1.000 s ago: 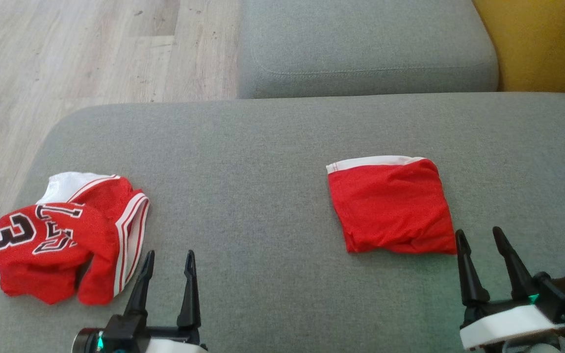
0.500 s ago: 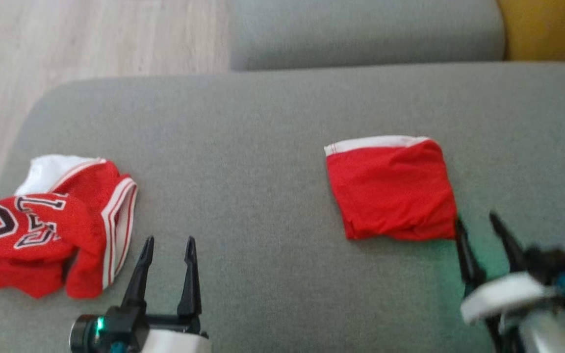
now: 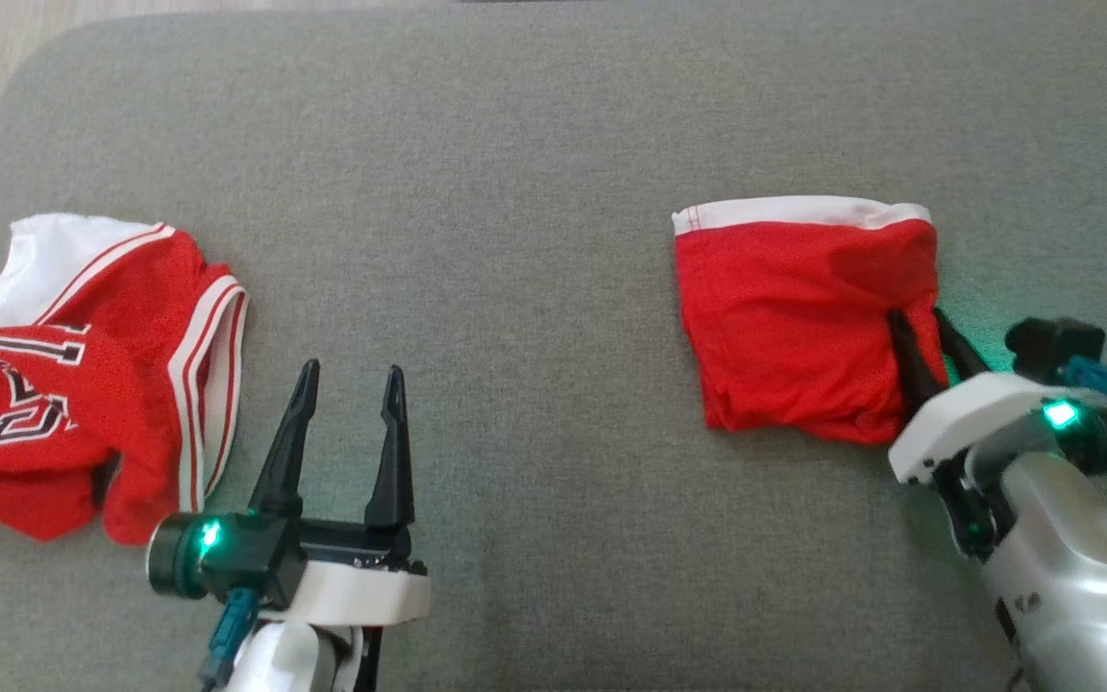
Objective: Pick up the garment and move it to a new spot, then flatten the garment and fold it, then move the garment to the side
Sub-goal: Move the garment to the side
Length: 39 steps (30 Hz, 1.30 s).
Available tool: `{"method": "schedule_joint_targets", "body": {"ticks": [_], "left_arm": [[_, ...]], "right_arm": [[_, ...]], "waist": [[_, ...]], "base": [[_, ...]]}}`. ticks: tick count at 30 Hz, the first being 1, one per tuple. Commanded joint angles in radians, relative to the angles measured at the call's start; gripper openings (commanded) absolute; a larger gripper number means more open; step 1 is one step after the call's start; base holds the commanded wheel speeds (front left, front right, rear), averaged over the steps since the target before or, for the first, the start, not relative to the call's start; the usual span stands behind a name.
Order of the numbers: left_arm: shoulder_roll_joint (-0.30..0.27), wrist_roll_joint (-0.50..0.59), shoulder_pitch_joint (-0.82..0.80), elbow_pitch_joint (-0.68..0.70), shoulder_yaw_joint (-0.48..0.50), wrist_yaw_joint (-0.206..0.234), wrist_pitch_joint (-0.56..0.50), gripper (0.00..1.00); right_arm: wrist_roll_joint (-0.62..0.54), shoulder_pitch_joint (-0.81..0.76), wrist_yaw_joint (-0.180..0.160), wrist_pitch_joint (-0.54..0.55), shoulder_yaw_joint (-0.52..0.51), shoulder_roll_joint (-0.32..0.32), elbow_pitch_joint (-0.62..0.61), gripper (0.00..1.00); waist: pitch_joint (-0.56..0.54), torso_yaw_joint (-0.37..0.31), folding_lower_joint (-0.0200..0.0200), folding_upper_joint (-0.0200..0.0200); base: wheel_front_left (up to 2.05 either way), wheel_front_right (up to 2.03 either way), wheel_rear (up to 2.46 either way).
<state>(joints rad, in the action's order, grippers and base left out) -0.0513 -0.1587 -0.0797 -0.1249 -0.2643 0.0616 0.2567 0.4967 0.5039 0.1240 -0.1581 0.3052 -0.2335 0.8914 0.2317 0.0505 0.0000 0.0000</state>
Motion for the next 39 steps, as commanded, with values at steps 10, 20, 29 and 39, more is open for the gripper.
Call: {"method": "schedule_joint_targets", "body": {"ticks": [10, 20, 29, 39], "left_arm": [[0.001, -0.008, -0.068, 0.111, 0.031, -0.003, 0.005, 1.00], [0.001, 0.035, -0.179, 0.231, -0.010, -0.026, 0.005, 1.00], [0.001, 0.040, -0.190, 0.207, -0.016, -0.020, 0.005, 1.00], [0.001, -0.010, -0.099, 0.008, 0.038, 0.037, 0.005, 1.00]], "right_arm": [[0.007, 0.119, 0.007, -0.078, 0.109, -0.237, 0.004, 0.00], [-0.100, 0.232, 0.007, -0.091, 0.003, -0.542, 0.045, 0.00], [-0.362, 0.264, 0.007, -0.102, -0.203, -0.469, 0.044, 1.00], [-0.405, -0.054, 0.007, -0.103, -0.265, -0.053, -0.279, 1.00]], "waist": [[0.120, -0.077, 0.0000, 0.0000], [0.275, -0.135, 0.0000, 0.0000], [0.210, -0.123, 0.0000, 0.0000], [-0.065, -0.045, 0.0000, 0.0000]], "base": [[0.00, 0.00, 0.00], [0.00, 0.00, 0.00], [0.00, 0.00, 0.00], [0.00, 0.00, 0.00]]}}
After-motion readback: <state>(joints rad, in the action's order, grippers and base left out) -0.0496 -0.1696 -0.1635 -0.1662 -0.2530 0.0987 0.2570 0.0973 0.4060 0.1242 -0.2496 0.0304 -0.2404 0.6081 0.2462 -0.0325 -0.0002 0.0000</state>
